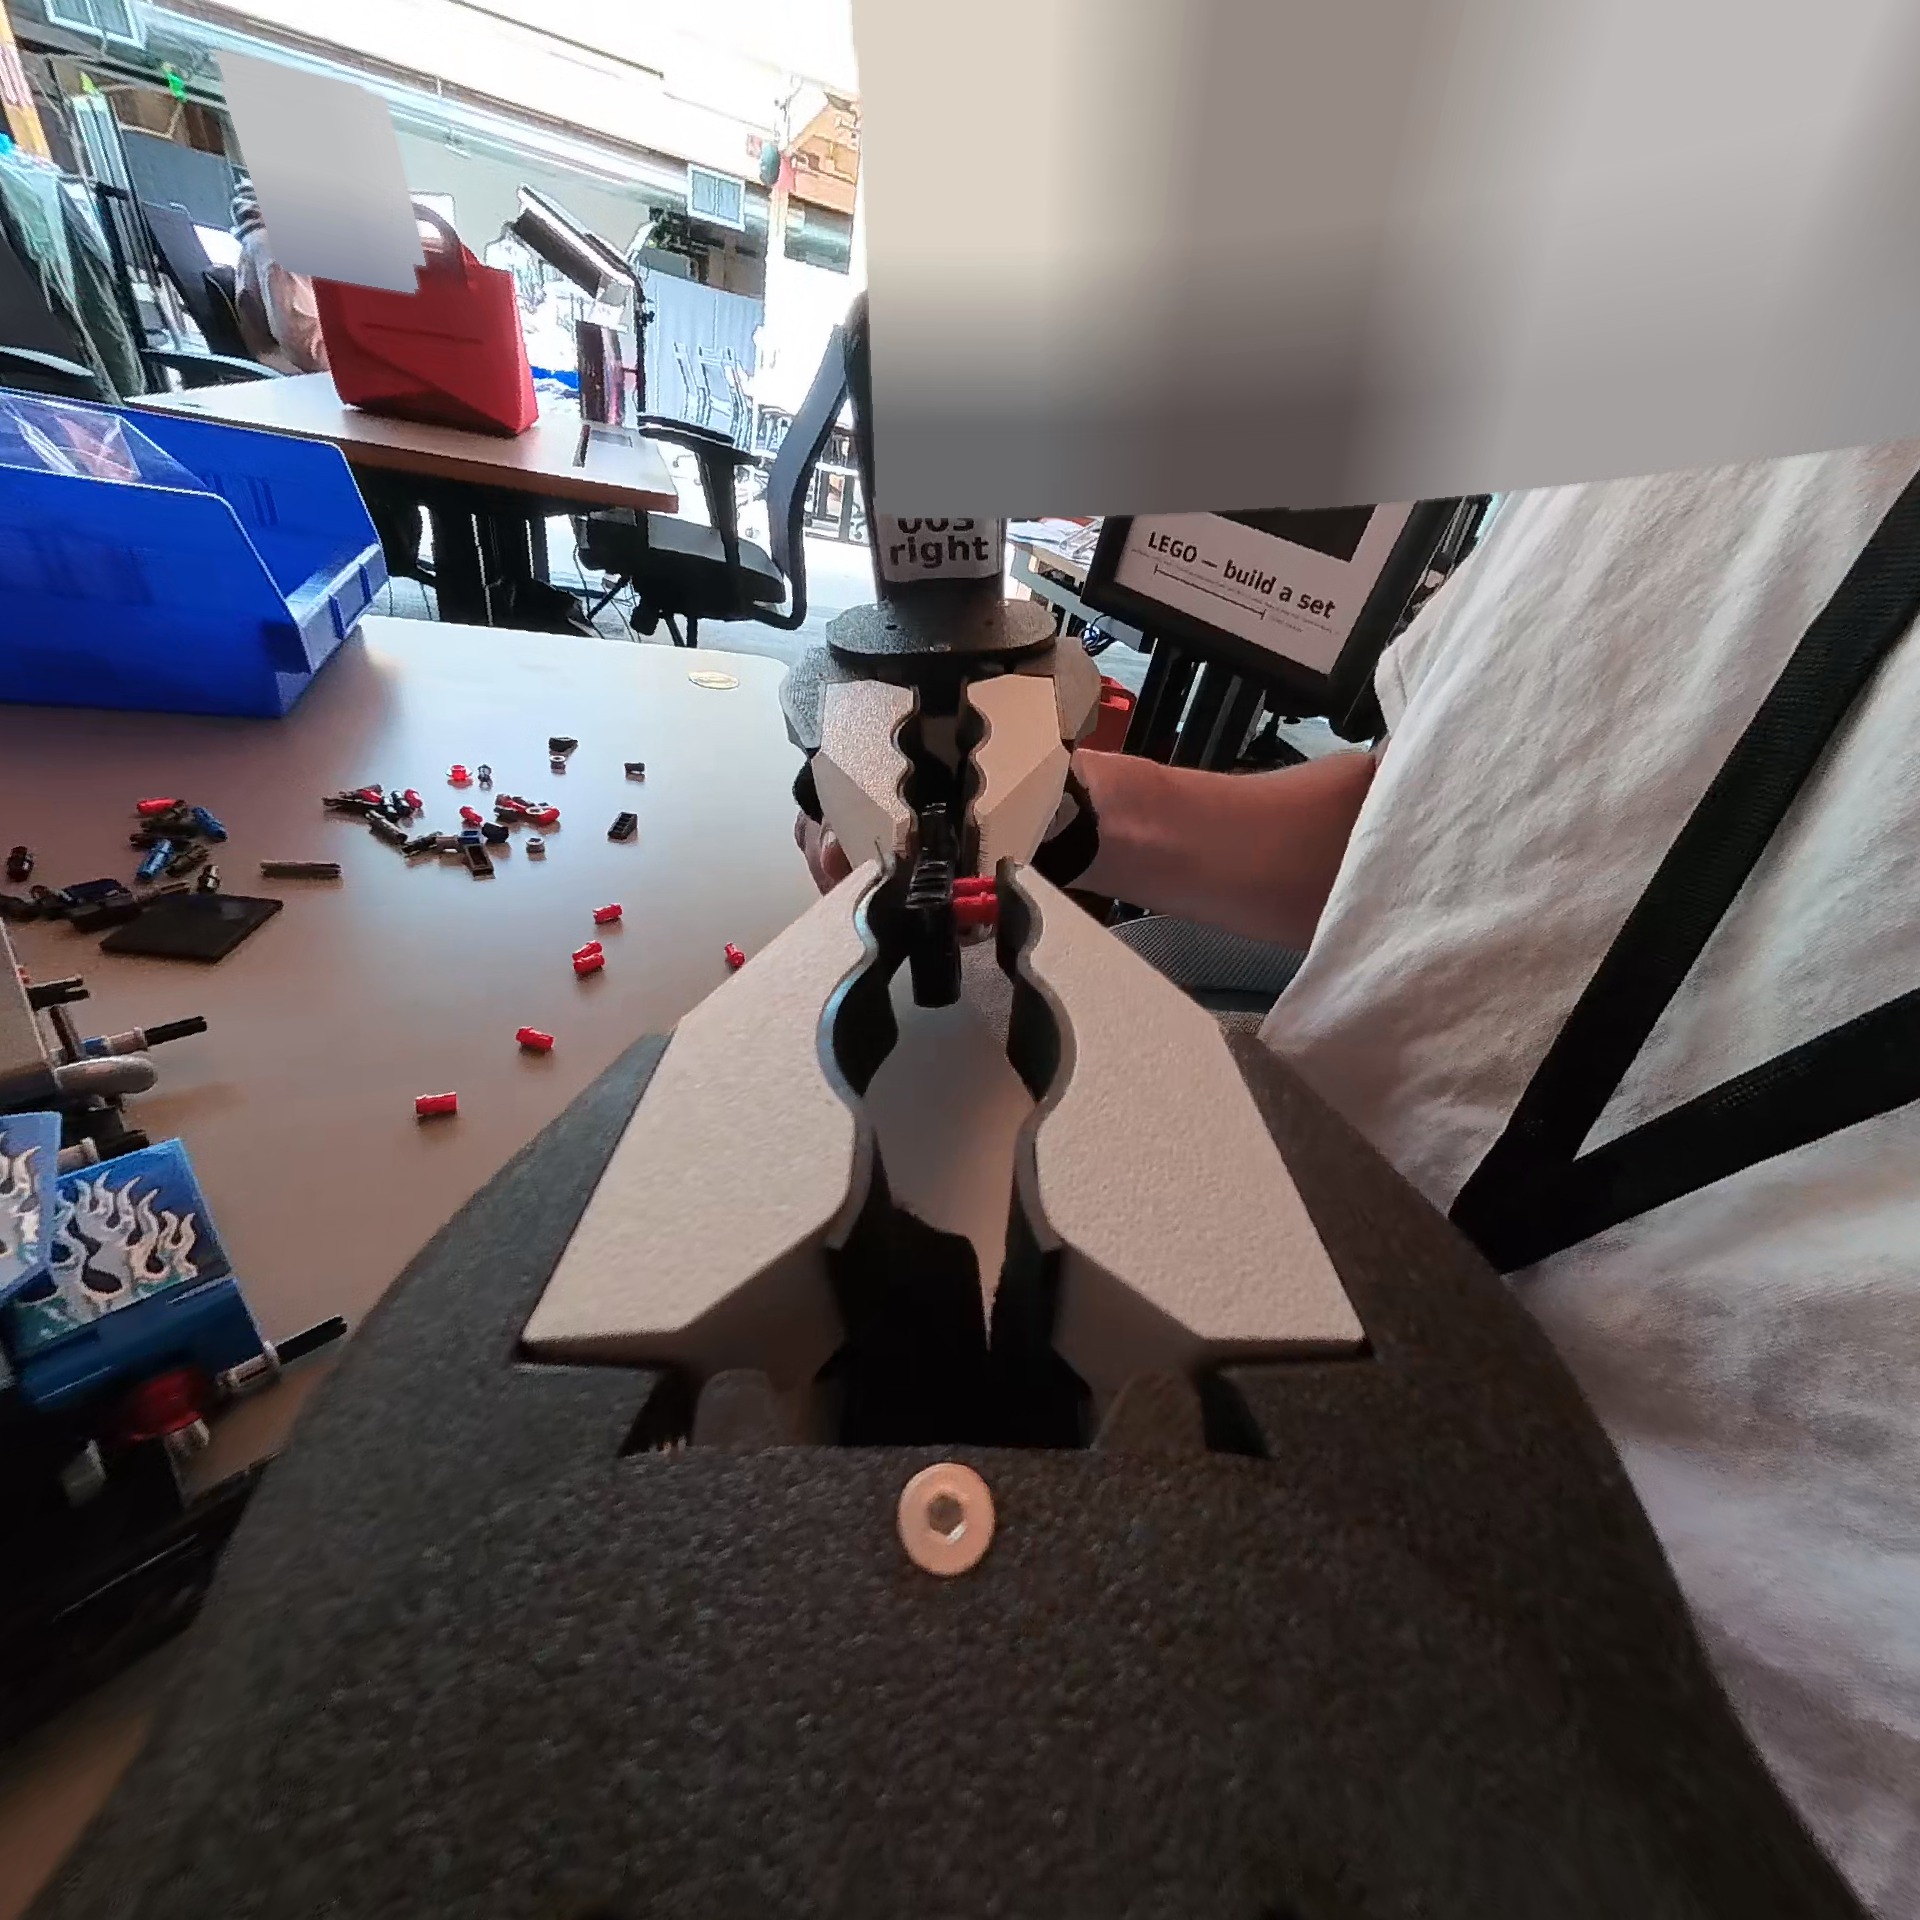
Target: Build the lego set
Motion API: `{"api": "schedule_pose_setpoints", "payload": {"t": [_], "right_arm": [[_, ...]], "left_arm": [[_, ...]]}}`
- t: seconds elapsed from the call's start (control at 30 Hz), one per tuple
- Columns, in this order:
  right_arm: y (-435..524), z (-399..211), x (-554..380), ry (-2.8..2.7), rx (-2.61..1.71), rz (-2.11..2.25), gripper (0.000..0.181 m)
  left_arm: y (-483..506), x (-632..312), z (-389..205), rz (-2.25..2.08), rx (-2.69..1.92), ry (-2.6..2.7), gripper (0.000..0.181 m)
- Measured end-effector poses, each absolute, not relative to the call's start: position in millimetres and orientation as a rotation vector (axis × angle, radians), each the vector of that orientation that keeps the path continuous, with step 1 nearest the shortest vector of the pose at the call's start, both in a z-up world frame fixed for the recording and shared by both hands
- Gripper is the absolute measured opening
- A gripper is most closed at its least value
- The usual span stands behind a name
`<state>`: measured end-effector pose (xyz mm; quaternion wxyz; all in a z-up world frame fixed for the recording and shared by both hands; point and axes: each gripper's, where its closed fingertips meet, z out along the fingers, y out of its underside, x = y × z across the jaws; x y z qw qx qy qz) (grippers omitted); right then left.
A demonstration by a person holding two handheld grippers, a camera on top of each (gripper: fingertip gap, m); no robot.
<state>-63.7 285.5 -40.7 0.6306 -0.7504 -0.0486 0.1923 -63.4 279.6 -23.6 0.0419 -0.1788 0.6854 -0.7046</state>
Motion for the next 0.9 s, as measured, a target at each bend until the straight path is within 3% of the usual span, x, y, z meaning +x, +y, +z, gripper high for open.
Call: {"api": "schedule_pose_setpoints", "payload": {"t": [0.9], "right_arm": [[278, -35, -59, -0.132, -1.728, 0.366, 0.007]], "left_arm": [[284, -61, -19, -2.165, -0.561, 2.044, 0.008]]}}
